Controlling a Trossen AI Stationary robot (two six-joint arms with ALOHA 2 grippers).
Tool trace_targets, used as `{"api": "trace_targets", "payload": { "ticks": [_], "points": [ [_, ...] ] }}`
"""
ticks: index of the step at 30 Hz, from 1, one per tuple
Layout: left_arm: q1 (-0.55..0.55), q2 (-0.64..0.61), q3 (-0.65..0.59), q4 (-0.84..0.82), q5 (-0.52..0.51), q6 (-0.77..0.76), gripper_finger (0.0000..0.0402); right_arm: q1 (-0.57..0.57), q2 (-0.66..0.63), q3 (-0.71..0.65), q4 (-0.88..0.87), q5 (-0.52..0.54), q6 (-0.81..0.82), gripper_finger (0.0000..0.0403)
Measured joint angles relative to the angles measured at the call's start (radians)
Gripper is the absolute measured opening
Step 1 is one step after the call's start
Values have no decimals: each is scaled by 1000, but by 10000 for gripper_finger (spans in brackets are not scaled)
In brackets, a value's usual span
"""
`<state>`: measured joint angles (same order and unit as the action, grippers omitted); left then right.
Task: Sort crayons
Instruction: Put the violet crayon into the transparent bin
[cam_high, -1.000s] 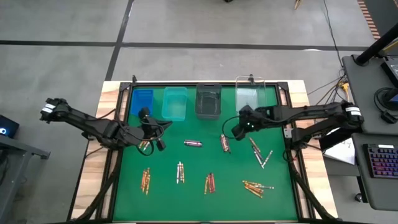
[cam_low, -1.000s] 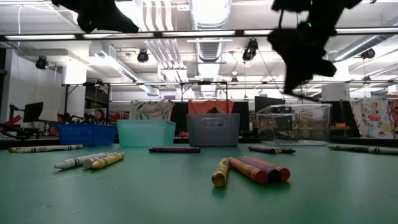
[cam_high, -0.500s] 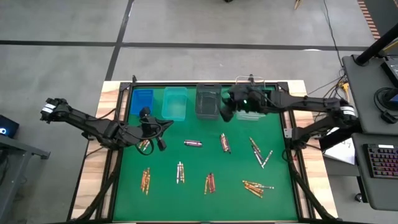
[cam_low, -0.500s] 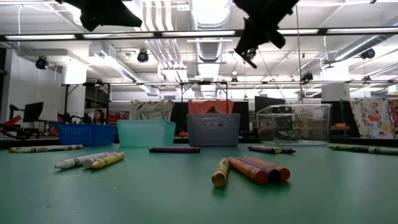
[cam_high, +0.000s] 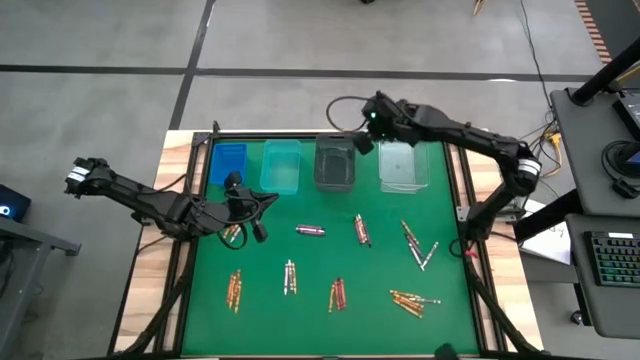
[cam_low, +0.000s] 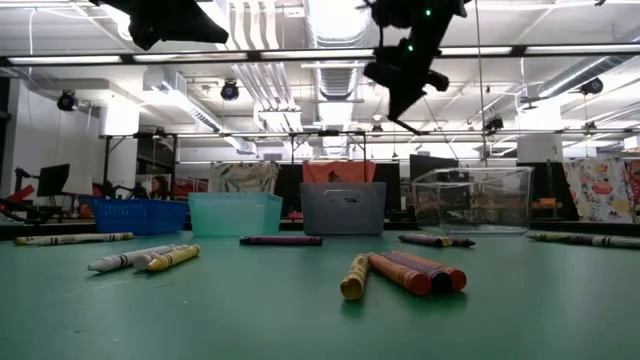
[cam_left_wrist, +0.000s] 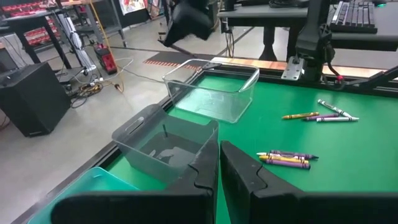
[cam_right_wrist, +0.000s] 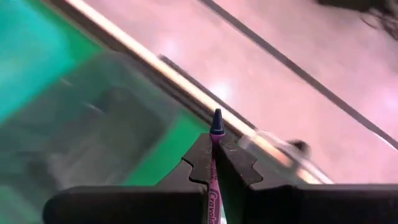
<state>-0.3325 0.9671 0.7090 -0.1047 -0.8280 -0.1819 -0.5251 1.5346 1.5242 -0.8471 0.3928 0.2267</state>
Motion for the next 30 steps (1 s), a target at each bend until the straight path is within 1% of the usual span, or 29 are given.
{"api": "trace_targets", "payload": {
  "ticks": [6, 14, 19, 24, 30],
  "points": [
    [0, -5, 0, 0, 0, 13, 0, -107, 26, 8, -131, 3, 45, 9],
    [1, -9, 0, -1, 0, 24, 0, -188, 77, -28, -255, 1, 77, 9],
    [1, -9, 0, -3, 0, 24, 0, -202, 92, -118, -230, 0, 78, 9],
    [1, -10, 0, -4, 0, 24, 0, -202, 92, -208, -154, 0, 81, 9],
    [1, -10, 0, -4, 0, 24, 0, -202, 92, -271, -99, 0, 96, 9]
  ]
}}
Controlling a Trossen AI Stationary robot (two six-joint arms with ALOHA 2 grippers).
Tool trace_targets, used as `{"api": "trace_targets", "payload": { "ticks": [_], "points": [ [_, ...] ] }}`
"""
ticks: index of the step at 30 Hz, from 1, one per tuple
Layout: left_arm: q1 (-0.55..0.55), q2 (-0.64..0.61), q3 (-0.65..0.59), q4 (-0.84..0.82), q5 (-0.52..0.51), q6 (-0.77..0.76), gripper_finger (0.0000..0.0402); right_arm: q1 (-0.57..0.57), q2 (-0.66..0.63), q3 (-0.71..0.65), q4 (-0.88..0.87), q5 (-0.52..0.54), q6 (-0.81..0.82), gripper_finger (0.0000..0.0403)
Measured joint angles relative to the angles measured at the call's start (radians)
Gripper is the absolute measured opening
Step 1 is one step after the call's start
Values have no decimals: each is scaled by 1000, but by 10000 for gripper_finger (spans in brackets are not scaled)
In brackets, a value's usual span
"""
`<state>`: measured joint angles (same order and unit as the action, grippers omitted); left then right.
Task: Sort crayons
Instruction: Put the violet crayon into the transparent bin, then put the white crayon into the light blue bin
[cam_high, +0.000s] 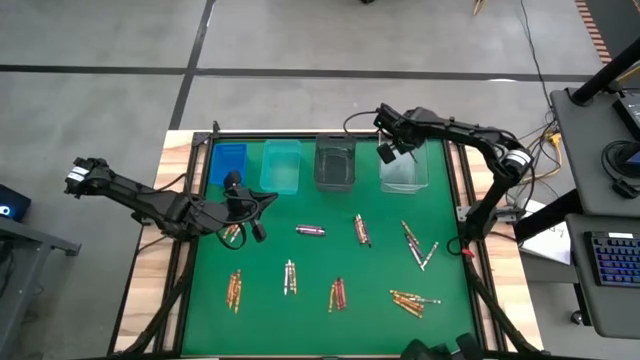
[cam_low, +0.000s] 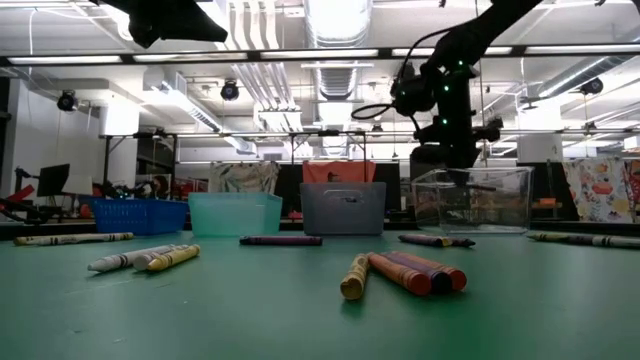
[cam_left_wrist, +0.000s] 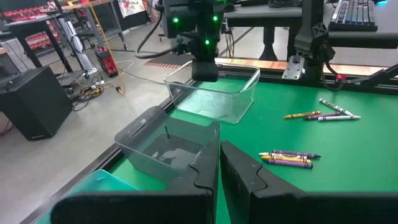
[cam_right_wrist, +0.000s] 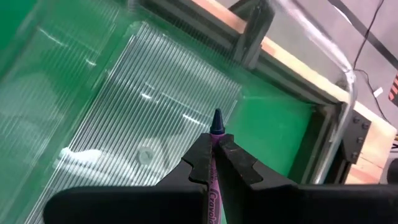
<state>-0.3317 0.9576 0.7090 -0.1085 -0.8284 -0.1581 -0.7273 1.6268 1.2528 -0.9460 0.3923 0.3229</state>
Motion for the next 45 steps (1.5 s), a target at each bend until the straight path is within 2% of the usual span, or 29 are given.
{"api": "trace_targets", "payload": {
  "ticks": [19, 31, 39, 45],
  "points": [
    [0, 0, 0, -6, 0, 0, 0, 0, -3, -91, 155, -10, 40, 11],
    [0, 0, 0, -6, 0, 0, 0, 0, -11, -83, 156, -7, 44, 98],
    [-1, 0, 0, -5, 32, -28, 0, 24, -139, -79, 137, -51, 70, 121],
    [0, 5, 0, -5, 86, -90, 0, 137, -290, -83, 136, -86, 78, 114]
  ]
}}
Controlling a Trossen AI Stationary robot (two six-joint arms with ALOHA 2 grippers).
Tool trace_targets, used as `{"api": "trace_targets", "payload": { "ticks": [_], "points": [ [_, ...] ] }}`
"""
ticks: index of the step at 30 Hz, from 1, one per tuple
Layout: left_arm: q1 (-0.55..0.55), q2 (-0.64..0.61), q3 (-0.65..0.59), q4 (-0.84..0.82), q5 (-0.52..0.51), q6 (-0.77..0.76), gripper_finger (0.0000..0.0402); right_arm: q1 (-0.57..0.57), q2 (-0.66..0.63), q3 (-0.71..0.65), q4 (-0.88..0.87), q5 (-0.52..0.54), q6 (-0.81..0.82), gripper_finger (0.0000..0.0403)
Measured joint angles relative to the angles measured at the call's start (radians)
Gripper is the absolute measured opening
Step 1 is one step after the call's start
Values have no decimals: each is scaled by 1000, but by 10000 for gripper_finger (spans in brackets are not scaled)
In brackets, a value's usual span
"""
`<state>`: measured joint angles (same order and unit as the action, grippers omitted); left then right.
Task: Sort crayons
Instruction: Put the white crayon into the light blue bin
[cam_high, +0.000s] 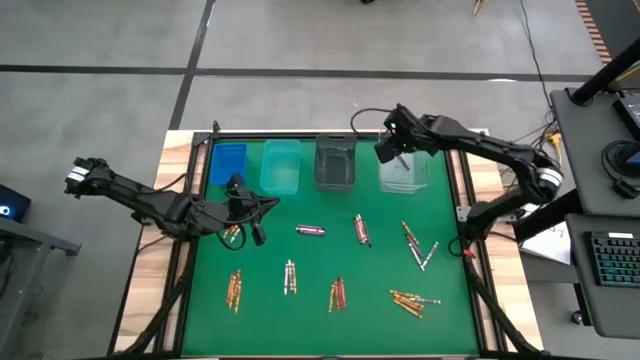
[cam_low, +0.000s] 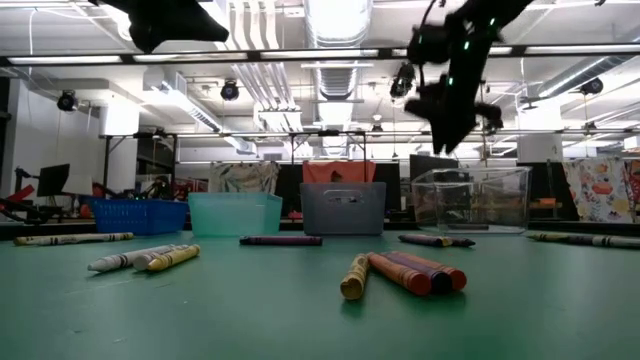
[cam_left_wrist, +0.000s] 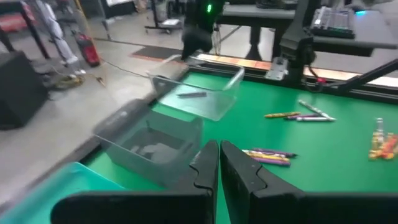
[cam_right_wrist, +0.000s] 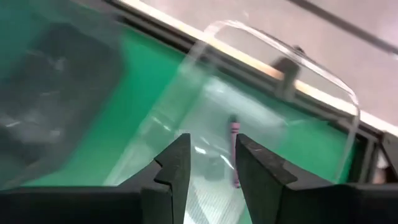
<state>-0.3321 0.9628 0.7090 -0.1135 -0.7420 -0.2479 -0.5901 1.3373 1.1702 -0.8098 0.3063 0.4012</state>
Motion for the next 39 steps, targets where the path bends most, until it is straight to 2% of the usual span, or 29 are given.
{"api": "trace_targets", "payload": {
  "ticks": [9, 13, 15, 20, 23, 25, 31, 35, 39],
  "points": [
    [0, 22, 0, 2, 217, -66, 0, 355, -184, -53, 23, 0, 8, 94],
    [0, 22, 1, -68, 329, -183, 0, 524, -225, -112, 88, 0, 22, 85],
    [-1, 23, 20, -194, 344, -313, 0, 601, -234, -139, 126, 0, 48, 81],
    [0, 59, 84, -702, 347, -741, 0, 749, -230, -193, 257, 8, 55, 71],
    [0, 93, 85, -911, 384, -906, 0, 798, -219, -211, 341, 8, 47, 68],
    [0, 113, 68, -969, 415, -958, 0, 816, -213, -224, 394, 9, 36, 68],
    [0, 169, 47, -971, 439, -973, 0, 846, -204, -268, 536, 40, -76, 68],
    [0, 197, 47, -971, 438, -971, 0, 848, -204, -335, 702, 33, -158, 63],
    [0, 223, 47, -972, 438, -970, 0, 848, -204, -388, 774, 31, -161, 58]
  ]
}}
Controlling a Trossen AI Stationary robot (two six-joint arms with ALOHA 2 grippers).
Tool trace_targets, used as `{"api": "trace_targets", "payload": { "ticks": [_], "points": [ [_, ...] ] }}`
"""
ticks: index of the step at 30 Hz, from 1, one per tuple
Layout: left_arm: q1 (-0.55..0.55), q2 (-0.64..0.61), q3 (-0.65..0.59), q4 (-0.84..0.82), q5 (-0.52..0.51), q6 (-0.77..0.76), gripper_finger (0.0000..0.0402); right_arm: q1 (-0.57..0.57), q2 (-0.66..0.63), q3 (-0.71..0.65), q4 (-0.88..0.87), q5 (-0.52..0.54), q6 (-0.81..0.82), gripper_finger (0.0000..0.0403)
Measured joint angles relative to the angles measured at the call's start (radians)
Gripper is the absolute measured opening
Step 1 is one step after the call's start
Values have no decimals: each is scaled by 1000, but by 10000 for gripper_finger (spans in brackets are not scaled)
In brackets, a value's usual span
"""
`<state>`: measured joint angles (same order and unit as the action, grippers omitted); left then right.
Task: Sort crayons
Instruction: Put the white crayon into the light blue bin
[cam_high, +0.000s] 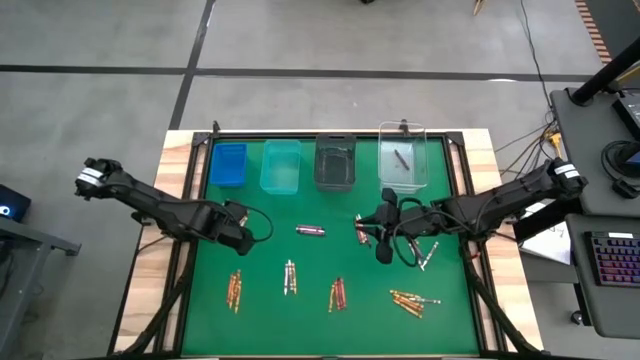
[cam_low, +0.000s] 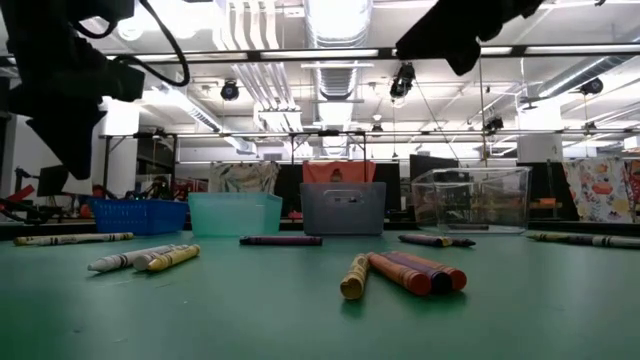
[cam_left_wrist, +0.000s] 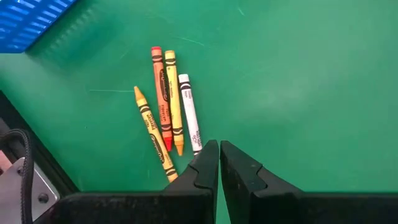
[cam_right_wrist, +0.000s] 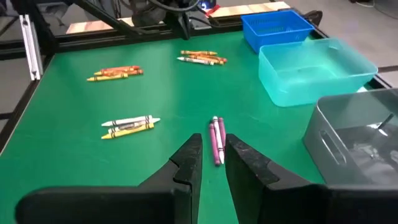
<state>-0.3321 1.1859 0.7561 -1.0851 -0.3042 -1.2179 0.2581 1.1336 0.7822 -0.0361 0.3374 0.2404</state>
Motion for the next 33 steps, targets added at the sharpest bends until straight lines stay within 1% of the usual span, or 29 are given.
{"api": "trace_targets", "payload": {
  "ticks": [4, 8, 10, 13, 19, 22, 29, 33],
  "points": [
    [0, 29, -1, 0, -4, -3, 0, 0, 0, -13, 11, 3, 37, 56],
    [2, 73, -3, 6, -68, -32, 0, 0, 0, -13, 18, 3, 48, 56],
    [6, 97, -3, 13, -76, -44, 2, 0, 0, -13, 20, 3, 48, 56],
    [10, 129, -4, 19, -76, -53, 14, -1, 0, -13, 20, 4, 48, 56],
    [12, 184, -4, 39, -78, -52, 55, -1, 0, -13, 20, 9, 48, 56],
    [13, 206, -6, 41, -79, -51, 72, -1, 0, -13, 20, 32, 48, 56],
    [13, 251, -20, 99, -79, -44, 80, -1, 0, -13, 20, 41, 50, 56],
    [13, 267, -21, 101, -79, -44, 80, -1, 0, -13, 20, 41, 69, 56]
  ]
}}
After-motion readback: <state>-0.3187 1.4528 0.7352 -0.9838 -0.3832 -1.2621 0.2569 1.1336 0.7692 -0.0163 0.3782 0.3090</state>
